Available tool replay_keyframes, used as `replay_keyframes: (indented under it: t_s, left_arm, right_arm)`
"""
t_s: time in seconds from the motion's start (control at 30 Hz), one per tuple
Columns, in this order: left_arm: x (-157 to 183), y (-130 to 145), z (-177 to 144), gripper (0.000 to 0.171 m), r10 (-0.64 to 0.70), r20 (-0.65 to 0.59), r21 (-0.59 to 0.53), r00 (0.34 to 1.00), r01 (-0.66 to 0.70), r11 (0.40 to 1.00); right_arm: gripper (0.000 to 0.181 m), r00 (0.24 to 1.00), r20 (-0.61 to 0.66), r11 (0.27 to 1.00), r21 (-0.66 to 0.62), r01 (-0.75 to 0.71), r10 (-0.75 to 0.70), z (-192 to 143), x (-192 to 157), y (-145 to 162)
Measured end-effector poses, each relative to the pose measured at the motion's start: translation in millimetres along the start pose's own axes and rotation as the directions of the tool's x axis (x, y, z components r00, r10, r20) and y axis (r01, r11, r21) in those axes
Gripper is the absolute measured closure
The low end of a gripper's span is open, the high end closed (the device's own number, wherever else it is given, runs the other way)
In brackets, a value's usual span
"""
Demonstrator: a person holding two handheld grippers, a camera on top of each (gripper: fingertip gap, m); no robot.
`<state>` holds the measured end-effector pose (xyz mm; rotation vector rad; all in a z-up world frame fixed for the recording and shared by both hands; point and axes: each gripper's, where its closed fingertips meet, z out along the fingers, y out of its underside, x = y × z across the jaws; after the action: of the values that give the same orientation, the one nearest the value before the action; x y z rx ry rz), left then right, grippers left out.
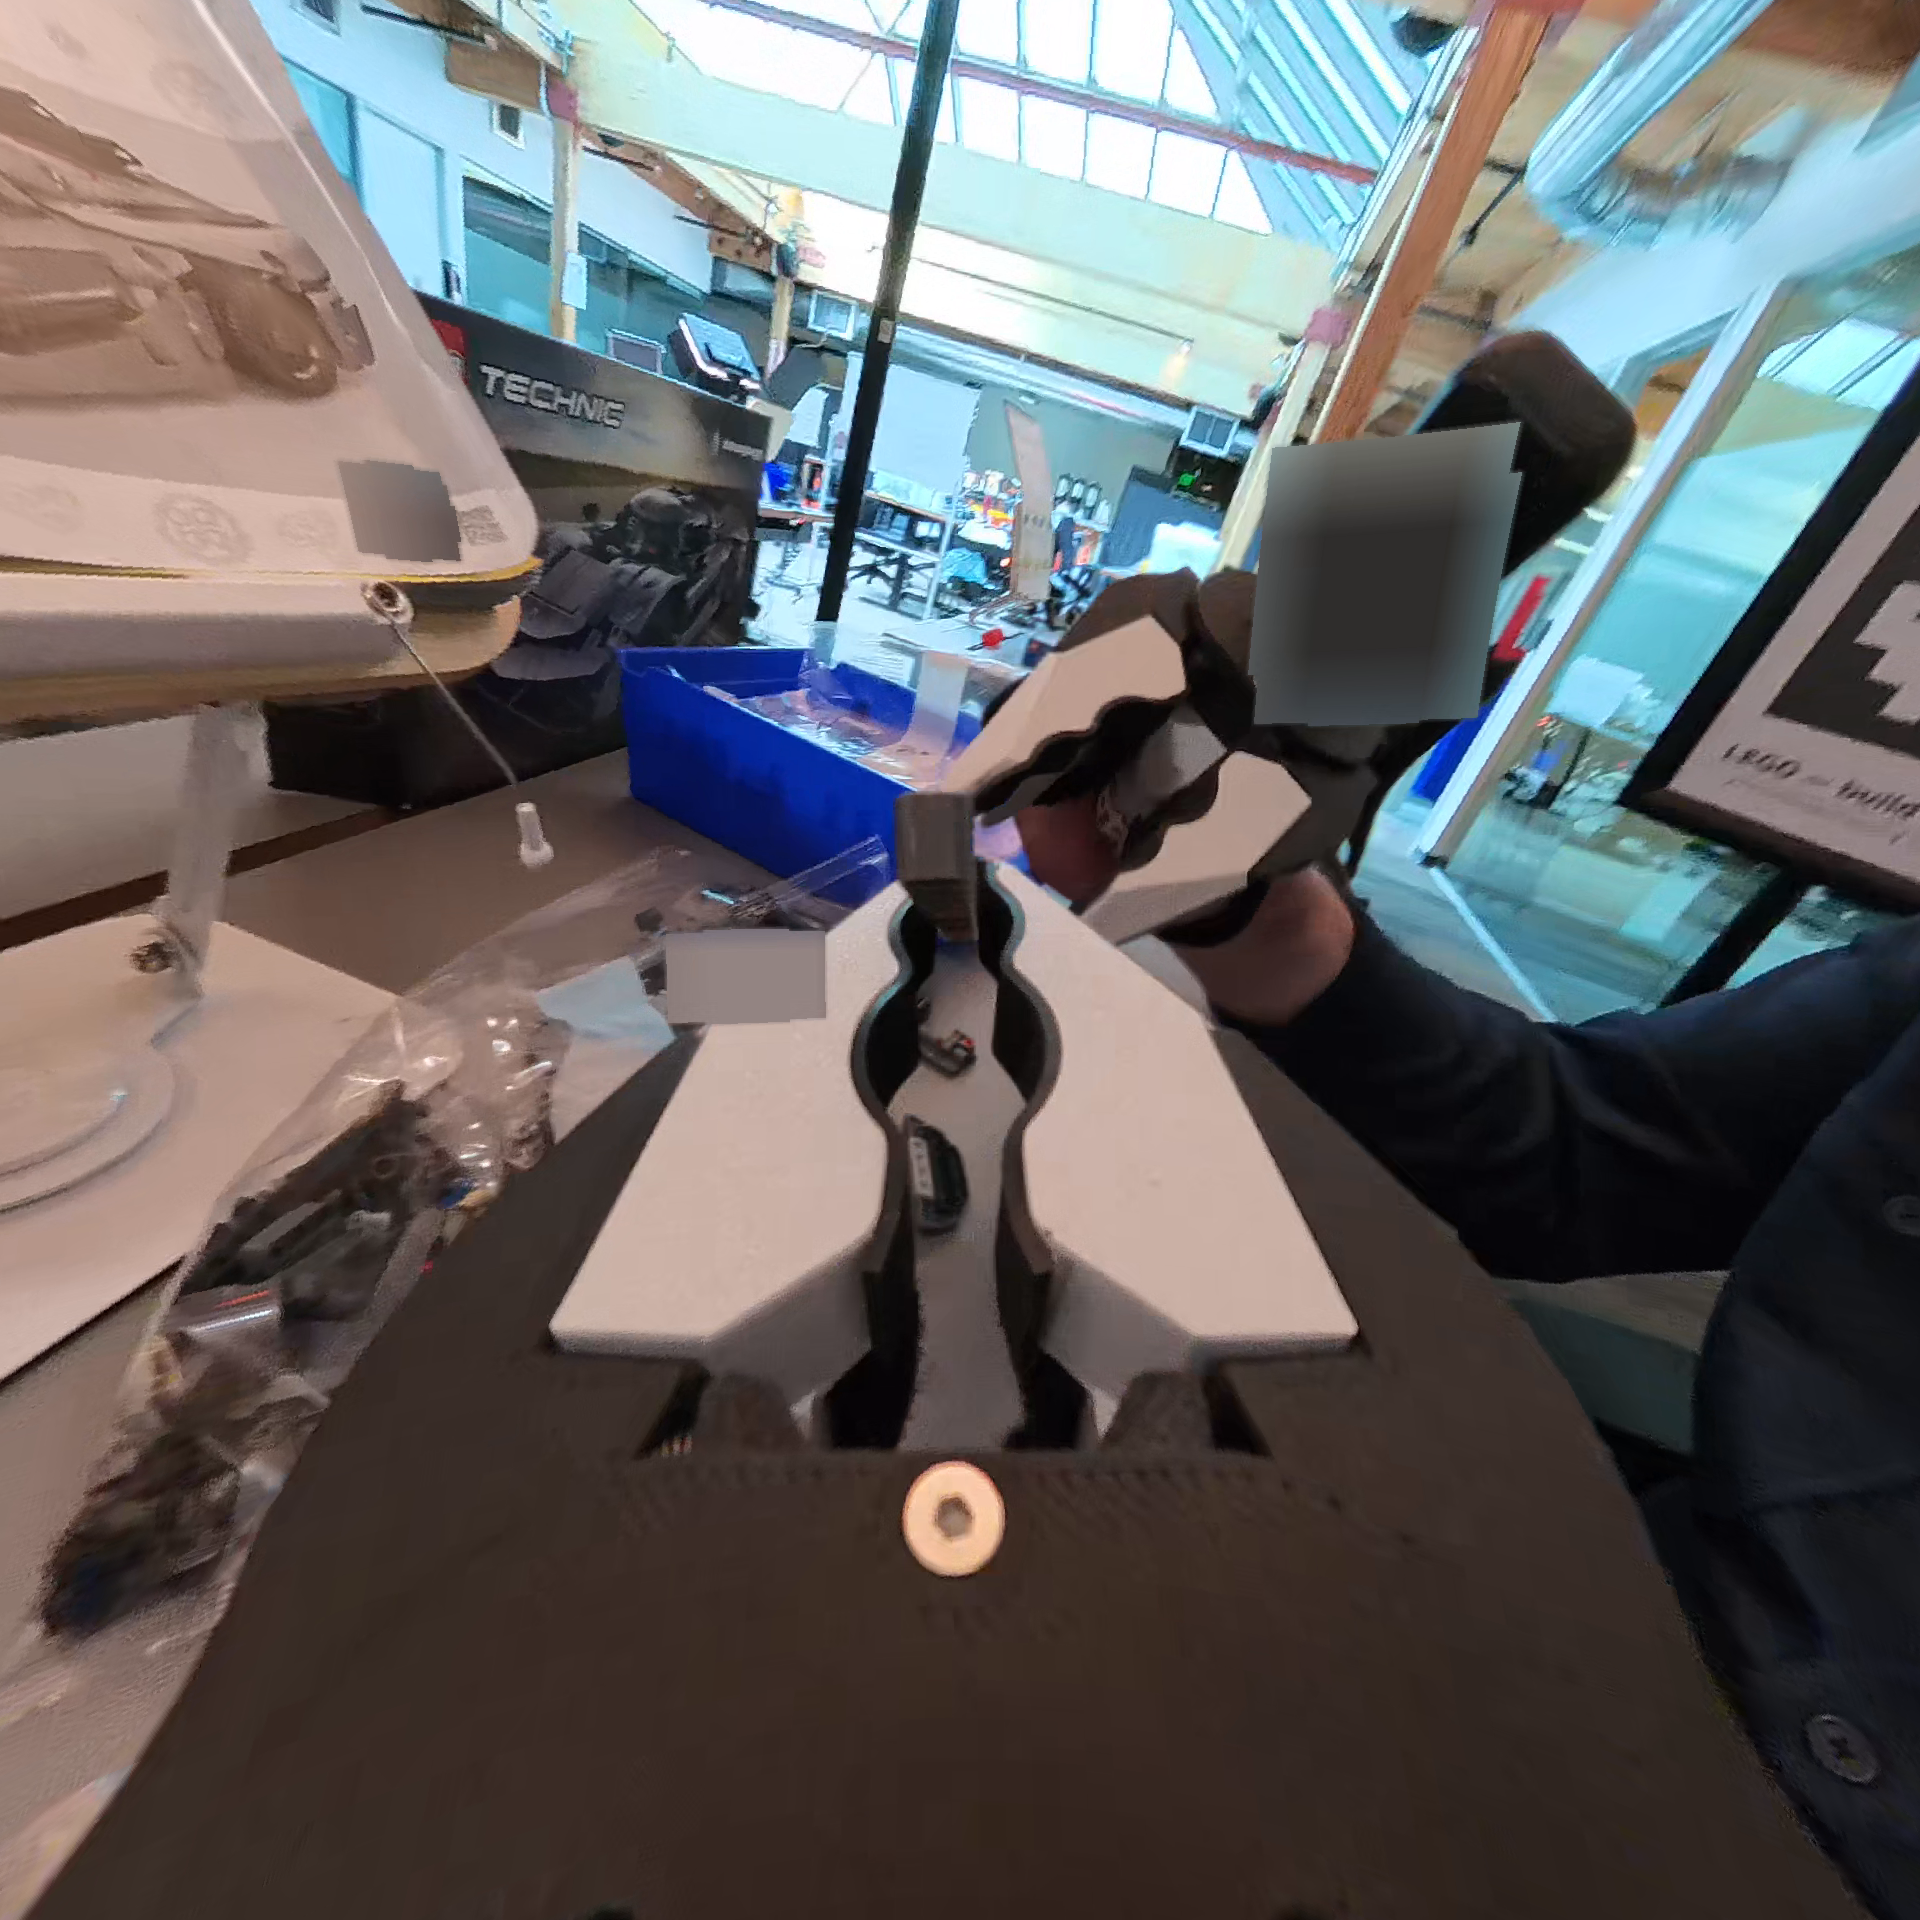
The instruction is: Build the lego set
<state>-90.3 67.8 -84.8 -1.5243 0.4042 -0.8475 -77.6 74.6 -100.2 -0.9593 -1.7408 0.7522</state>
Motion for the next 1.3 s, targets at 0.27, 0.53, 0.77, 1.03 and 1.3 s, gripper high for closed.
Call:
replay_keyframes:
  t_s: [0.27, 0.53, 0.77, 1.03, 1.3]
  left_arm:
    - [7, 2, 9, 0.167, -0.058, -0.072, 0.017, 0.996, 0.059, 0.998]
    - [-2, -15, -8, 0.163, -0.088, -0.056, 0.120, 0.995, 0.094, 0.988]
    - [4, -16, -7, 0.167, -0.047, -0.066, 0.118, 0.997, 0.054, 0.992]
    - [11, -11, -5, 0.167, 0.044, -0.042, 0.055, 0.998, -0.042, 0.998]
    - [25, 9, 7, 0.166, 0.164, -0.071, -0.079, 0.984, -0.169, 0.982]
  right_arm:
    - [0.174, 0.987, -0.116, 0.992, -0.069, 0.108, -0.115, 14, -1, 2]
    - [0.174, 0.992, -0.118, 0.998, -0.033, 0.047, -0.050, 5, 8, 6]
    - [0.174, 0.989, -0.119, 0.995, -0.037, 0.088, -0.092, 5, 5, 6]
    - [0.165, 0.999, 0.051, 0.999, 0.052, -0.010, 0.007, -2, -8, 0]
    - [0.174, 0.938, 0.288, 0.973, 0.072, -0.220, 0.191, -9, -23, 2]
